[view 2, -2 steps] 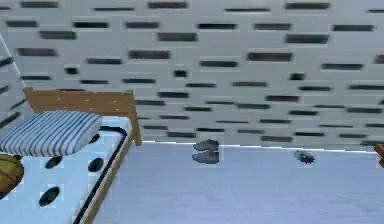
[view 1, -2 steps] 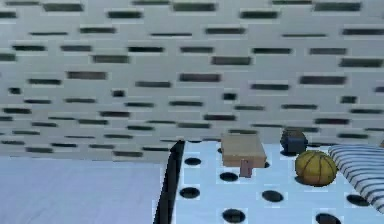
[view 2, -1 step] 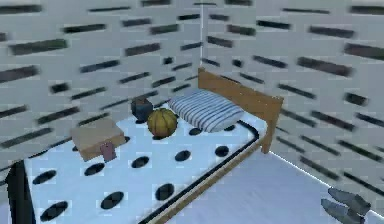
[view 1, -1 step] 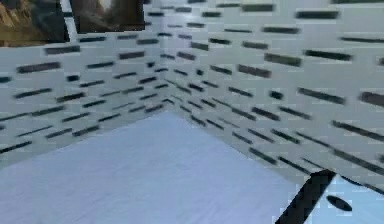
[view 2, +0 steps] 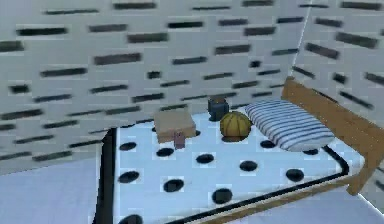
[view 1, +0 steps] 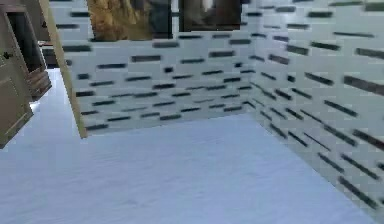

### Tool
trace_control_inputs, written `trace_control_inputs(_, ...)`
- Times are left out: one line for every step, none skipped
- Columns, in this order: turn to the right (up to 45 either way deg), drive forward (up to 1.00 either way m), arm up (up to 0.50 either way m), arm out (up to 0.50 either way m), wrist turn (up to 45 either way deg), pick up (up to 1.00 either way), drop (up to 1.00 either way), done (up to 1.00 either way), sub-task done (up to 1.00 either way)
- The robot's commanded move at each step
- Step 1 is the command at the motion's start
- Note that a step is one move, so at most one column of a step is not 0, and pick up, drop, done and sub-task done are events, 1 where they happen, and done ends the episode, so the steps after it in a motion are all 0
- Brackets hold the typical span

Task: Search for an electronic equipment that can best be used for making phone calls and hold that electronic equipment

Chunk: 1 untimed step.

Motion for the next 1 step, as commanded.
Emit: trace_control_inputs(45.0,0.00,0.00,0.00,0.0,0.00,0.00,0.00,0.00)
